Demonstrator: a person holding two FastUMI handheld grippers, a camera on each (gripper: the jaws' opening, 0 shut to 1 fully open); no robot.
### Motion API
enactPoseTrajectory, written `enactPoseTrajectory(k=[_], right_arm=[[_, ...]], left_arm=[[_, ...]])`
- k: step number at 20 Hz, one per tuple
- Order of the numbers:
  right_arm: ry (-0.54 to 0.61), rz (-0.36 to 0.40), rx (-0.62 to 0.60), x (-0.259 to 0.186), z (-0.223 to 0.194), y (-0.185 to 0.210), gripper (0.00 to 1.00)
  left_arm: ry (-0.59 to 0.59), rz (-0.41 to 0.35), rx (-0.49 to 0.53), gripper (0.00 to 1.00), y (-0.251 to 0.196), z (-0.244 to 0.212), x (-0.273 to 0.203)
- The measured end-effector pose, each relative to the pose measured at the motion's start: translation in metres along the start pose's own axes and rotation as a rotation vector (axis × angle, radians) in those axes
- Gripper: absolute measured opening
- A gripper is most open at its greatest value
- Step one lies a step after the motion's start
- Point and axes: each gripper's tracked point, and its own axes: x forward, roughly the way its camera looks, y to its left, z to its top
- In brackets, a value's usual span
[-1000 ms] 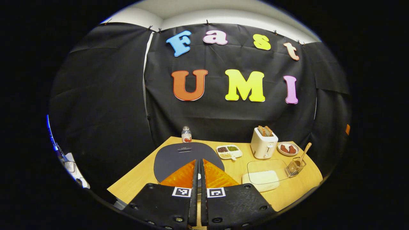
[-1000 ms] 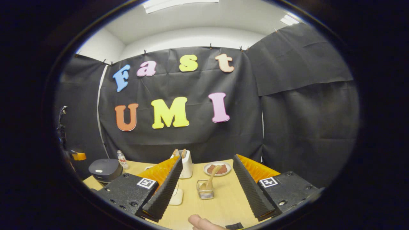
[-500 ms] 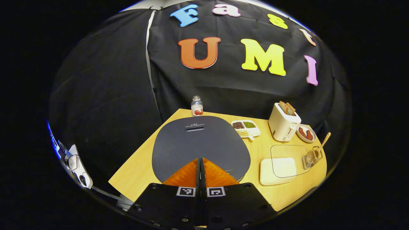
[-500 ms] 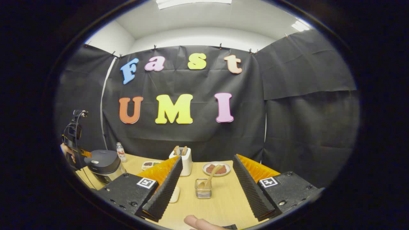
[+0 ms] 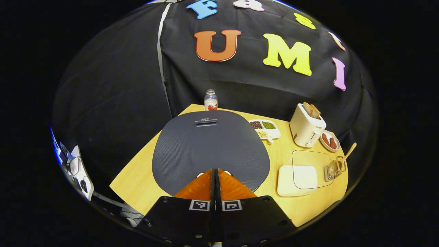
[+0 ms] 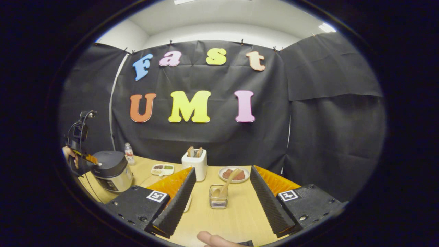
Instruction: Close the left gripper, press the button to open the rice cooker; take a wooden spoon from the chopstick holder with the right hand, scoop a spoonful of rice and pour it into the rice cooker, then put the wooden spoon back into the chopstick holder.
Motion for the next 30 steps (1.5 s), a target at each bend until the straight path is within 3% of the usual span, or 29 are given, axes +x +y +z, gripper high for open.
enactPoseTrajectory(k=[1,12,16,19,22,30], right_arm=[[0.004,0.001,0.003,0.001,-0.003,-0.001,1.00],[0.044,0.003,0.032,0.005,-0.023,-0.010,1.00],[0.061,0.007,0.038,0.001,-0.035,-0.011,1.00],[0.061,-0.003,0.029,-0.001,-0.038,-0.014,0.96],[0.056,-0.004,0.034,-0.003,-0.037,-0.012,1.00],[0.037,-0.022,0.073,0.025,-0.045,-0.019,1.00]], left_arm=[[-0.004,0.003,-0.021,0.00,0.000,0.001,0.001],[-0.039,0.052,-0.042,0.00,-0.001,0.001,-0.009],[-0.229,0.025,-0.084,0.00,-0.003,0.044,-0.054],[-0.356,-0.050,-0.058,0.22,-0.026,0.070,-0.102],[-0.448,-0.055,-0.018,0.98,-0.034,0.070,-0.135],[-0.526,-0.132,0.001,0.95,-0.051,0.055,-0.174]])
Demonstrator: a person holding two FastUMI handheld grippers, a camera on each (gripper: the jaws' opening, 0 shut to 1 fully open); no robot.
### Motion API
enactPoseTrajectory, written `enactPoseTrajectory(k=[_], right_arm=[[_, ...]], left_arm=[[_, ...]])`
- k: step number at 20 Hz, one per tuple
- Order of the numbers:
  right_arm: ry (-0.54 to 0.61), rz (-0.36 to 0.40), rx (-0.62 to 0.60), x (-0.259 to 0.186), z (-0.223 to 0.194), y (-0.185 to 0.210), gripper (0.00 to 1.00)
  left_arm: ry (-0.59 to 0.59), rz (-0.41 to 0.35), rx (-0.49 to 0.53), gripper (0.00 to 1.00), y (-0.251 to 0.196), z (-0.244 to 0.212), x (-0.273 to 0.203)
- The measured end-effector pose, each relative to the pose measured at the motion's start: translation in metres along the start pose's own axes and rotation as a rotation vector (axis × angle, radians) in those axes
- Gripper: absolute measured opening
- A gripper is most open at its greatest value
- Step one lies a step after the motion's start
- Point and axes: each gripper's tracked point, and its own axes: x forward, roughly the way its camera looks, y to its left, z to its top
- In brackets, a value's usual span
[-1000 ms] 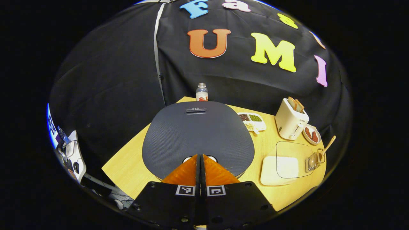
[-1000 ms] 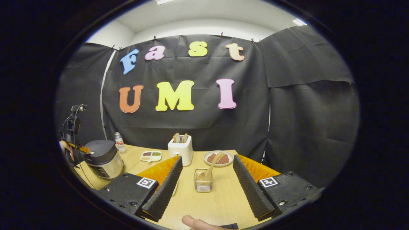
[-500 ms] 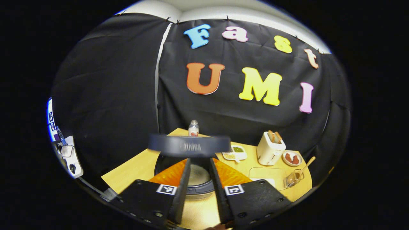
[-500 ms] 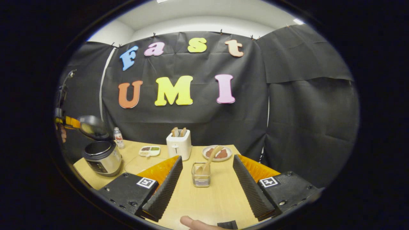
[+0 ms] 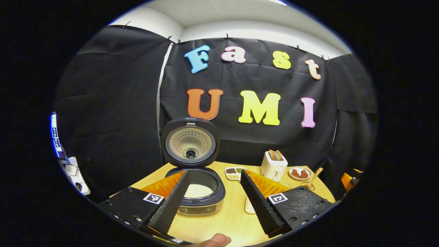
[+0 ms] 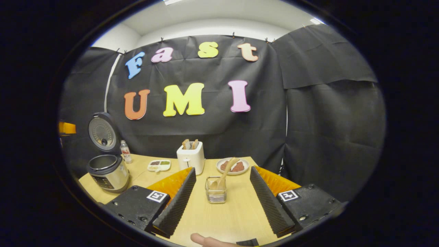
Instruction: Close the left gripper, press the button to open the rice cooker; take a wooden spoon from the chopstick holder with the right hand, scoop a spoonful of rice and pour it into the rice cooker, then put the wooden spoon back into the chopstick holder.
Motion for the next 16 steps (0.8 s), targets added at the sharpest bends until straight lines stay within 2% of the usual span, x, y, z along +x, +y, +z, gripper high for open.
enactPoseTrajectory(k=[4,5,6,9,10,12,16], right_arm=[[-0.007,-0.037,0.057,0.041,-0.009,-0.012,1.00],[-0.012,-0.044,0.067,0.053,-0.010,-0.015,0.96],[-0.016,-0.044,0.073,0.065,-0.013,-0.016,1.00],[0.023,-0.034,0.076,0.101,-0.032,-0.015,1.00],[0.042,-0.024,0.077,0.113,-0.039,-0.014,0.96],[0.062,-0.024,0.095,0.135,-0.050,-0.016,1.00],[0.096,-0.036,0.122,0.177,-0.070,-0.021,1.00]], left_arm=[[-0.029,-0.014,0.007,0.95,-0.008,-0.001,-0.017],[-0.043,-0.013,0.021,0.95,-0.010,0.000,-0.021],[-0.066,-0.008,0.040,0.95,-0.011,0.002,-0.023],[-0.129,-0.008,0.093,0.95,-0.022,0.004,-0.034],[-0.145,-0.012,0.103,0.95,-0.027,0.002,-0.038],[-0.161,-0.022,0.105,0.95,-0.036,-0.002,-0.045],[-0.168,-0.052,0.067,0.94,-0.048,-0.016,-0.055]])
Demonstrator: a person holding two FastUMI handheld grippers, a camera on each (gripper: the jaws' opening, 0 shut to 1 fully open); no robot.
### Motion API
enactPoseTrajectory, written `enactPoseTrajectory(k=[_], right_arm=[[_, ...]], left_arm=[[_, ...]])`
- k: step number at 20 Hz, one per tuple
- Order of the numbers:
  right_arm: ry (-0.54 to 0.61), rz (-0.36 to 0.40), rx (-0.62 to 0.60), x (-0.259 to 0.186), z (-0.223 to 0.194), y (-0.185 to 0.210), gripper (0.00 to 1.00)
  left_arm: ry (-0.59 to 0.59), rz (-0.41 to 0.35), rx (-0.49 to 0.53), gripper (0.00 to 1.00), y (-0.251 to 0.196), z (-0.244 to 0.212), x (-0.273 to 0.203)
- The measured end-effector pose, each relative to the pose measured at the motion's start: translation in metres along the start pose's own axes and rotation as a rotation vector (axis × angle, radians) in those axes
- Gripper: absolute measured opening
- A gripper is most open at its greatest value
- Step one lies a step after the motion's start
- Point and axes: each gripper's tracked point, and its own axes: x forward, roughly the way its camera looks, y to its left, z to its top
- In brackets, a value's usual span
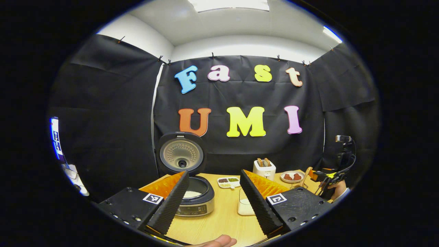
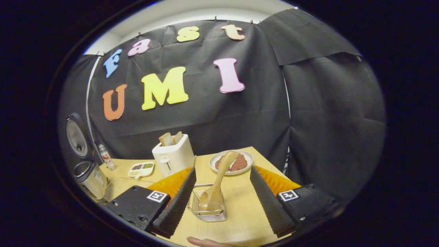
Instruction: Close the left gripper, press the button to open the rice cooker; take a wooden spoon from the chopstick holder with the right hand, scoop a spoonful of rice and pour it into the rice cooker, then put the wooden spoon back into the chopstick holder.
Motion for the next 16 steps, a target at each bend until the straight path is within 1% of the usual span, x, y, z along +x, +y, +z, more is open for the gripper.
enactPoseTrajectory(k=[1,2,4,5,6,7,8,9,11,12,13,15,16], right_arm=[[0.016,0.007,0.014,0.010,-0.004,0.002,1.00],[0.027,0.008,0.029,0.017,-0.007,0.002,0.96],[0.039,0.014,0.069,0.036,-0.007,0.001,0.93],[0.066,0.034,0.084,0.041,-0.014,0.006,1.00],[0.092,0.048,0.098,0.049,-0.018,0.009,0.99],[0.109,0.057,0.104,0.059,-0.021,0.009,0.98],[0.124,0.060,0.103,0.068,-0.024,0.007,0.89],[0.131,0.069,0.098,0.077,-0.027,0.007,0.94],[0.144,0.136,0.119,0.088,-0.030,0.016,0.72],[0.153,0.147,0.147,0.092,-0.032,0.017,0.76],[0.160,0.153,0.161,0.098,-0.034,0.017,0.74],[0.159,0.152,0.135,0.103,-0.035,0.016,0.72],[0.156,0.171,0.128,0.103,-0.034,0.020,0.60]], left_arm=[[0.009,-0.005,-0.004,0.94,0.000,-0.005,-0.001],[0.021,-0.001,-0.011,0.94,0.003,-0.008,0.002],[0.048,0.005,-0.021,0.94,0.007,-0.015,0.008],[0.066,0.014,-0.022,0.94,0.010,-0.019,0.011],[0.080,0.024,-0.019,0.94,0.013,-0.022,0.013],[0.084,0.030,-0.013,0.94,0.016,-0.022,0.013],[0.084,0.033,-0.006,0.94,0.016,-0.022,0.013],[0.084,0.028,-0.003,0.94,0.014,-0.024,0.016],[0.104,-0.004,-0.020,0.94,0.005,-0.029,0.018],[0.114,-0.014,-0.025,0.95,0.002,-0.032,0.019],[0.118,-0.015,-0.023,0.95,0.002,-0.034,0.020],[0.118,-0.012,-0.003,0.95,0.004,-0.037,0.023],[0.120,-0.009,0.005,0.95,0.005,-0.039,0.024]])
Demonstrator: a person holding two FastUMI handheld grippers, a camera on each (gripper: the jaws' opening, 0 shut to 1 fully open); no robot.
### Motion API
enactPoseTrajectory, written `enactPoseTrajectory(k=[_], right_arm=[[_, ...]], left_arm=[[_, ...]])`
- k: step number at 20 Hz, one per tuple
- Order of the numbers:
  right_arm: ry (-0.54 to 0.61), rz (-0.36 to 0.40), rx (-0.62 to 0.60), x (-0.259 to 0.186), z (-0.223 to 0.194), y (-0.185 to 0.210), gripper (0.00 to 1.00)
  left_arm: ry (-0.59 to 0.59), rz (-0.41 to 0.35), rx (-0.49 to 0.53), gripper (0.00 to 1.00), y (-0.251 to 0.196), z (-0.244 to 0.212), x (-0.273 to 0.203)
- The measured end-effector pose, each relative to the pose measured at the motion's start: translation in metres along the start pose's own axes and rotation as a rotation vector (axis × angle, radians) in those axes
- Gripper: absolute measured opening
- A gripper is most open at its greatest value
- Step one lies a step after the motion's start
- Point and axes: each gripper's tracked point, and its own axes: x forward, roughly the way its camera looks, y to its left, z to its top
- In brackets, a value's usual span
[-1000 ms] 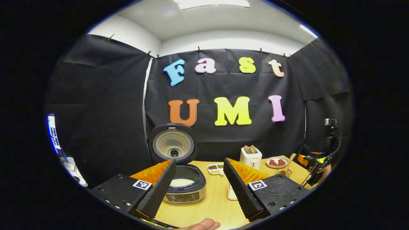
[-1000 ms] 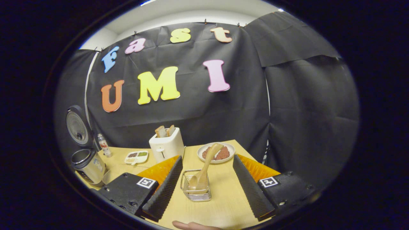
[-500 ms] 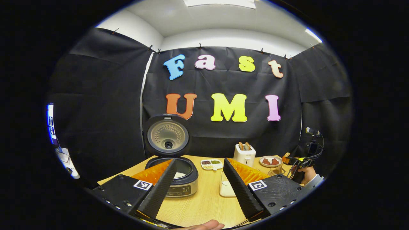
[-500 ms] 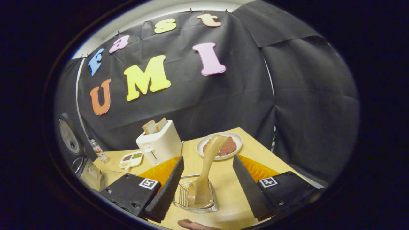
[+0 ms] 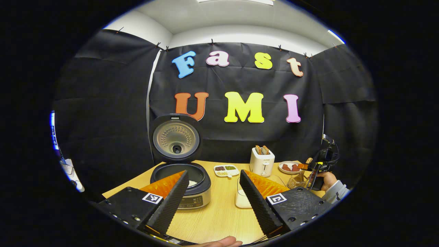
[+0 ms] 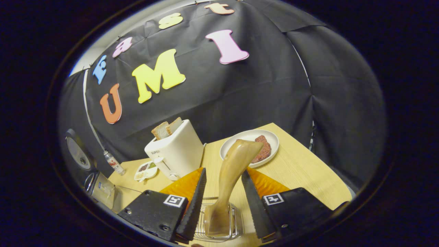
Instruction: Close the left gripper, press the button to open the rice cooker; take a wooden spoon from the chopstick holder with the right hand, scoop a spoonful of rice and pour it into the rice cooker, then put the wooden spoon back into the chopstick holder.
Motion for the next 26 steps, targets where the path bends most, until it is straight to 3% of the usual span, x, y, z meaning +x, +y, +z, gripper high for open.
enactPoseTrajectory(k=[2,3,7,8,9,17,26], right_arm=[[0.036,0.050,-0.006,0.000,-0.005,0.010,0.43],[0.036,0.048,0.001,-0.003,-0.003,0.009,0.27],[-0.021,0.059,-0.052,-0.024,0.010,0.024,0.17],[-0.053,0.044,-0.072,-0.033,0.020,0.025,0.11],[-0.087,0.031,-0.088,-0.041,0.031,0.027,0.15],[-0.281,-0.003,-0.217,-0.111,0.092,0.068,0.10],[-0.285,0.085,-0.342,-0.138,0.075,0.172,0.09]], left_arm=[[0.006,-0.001,0.003,0.95,0.000,-0.002,0.000],[0.003,-0.008,-0.003,0.95,-0.001,-0.002,-0.001],[0.007,-0.027,-0.041,0.95,0.001,-0.006,-0.001],[0.007,-0.027,-0.040,0.95,0.005,-0.007,-0.004],[0.002,-0.020,-0.034,0.95,0.008,-0.006,-0.004],[-0.044,-0.013,-0.029,0.95,0.026,0.004,-0.017],[-0.068,-0.018,-0.003,0.95,0.040,0.006,-0.026]])
